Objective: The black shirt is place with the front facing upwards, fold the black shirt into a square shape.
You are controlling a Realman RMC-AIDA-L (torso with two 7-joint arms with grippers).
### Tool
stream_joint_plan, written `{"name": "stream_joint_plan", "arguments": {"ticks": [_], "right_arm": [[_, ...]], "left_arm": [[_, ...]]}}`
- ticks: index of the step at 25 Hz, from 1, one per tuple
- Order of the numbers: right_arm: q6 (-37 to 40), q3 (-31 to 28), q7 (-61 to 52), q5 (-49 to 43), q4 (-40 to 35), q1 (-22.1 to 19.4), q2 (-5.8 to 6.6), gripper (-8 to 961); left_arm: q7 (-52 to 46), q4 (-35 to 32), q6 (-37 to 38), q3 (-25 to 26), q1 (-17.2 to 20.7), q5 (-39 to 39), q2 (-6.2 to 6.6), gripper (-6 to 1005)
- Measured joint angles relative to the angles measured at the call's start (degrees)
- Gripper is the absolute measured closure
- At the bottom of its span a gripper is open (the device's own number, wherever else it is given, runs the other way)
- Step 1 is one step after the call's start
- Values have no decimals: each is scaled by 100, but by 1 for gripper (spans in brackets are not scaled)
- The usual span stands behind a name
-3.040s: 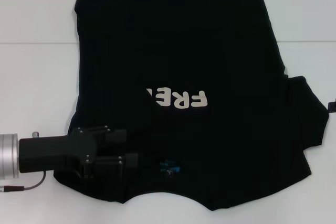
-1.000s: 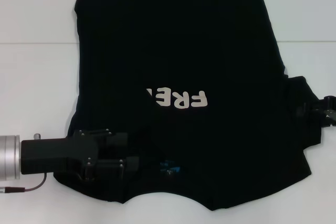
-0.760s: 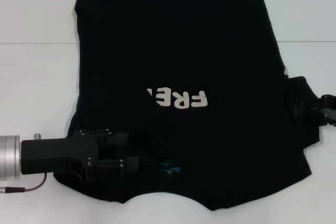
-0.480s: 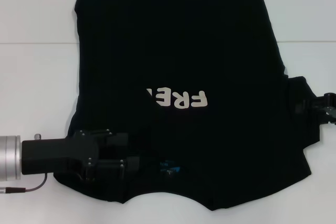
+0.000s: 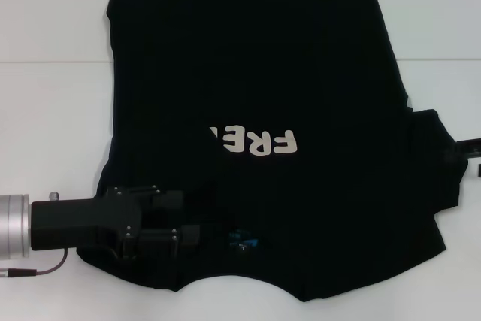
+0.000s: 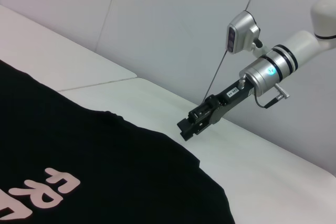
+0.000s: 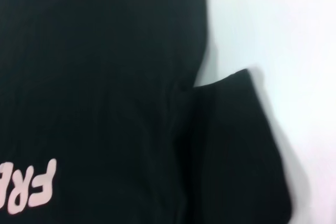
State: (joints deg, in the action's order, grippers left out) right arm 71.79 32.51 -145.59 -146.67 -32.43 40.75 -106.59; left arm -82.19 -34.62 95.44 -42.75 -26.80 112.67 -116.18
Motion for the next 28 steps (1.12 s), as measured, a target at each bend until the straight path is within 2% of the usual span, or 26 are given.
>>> {"name": "stream_joint_plan", "arguments": {"ticks": [6,14,28], "right_arm": [[-68,-3,5,-2,-57,-49,20,112],[-342,157,44,-1,31,2,-68,112],[-582,227,49,-2,213,63,-102,112]], "left_arm": [[-7,0,0,-11,0,0,0,206],[-8,0,0,-23,0,0,-5,206],[-8,0,-2,-21,0,0,-9,207]]}}
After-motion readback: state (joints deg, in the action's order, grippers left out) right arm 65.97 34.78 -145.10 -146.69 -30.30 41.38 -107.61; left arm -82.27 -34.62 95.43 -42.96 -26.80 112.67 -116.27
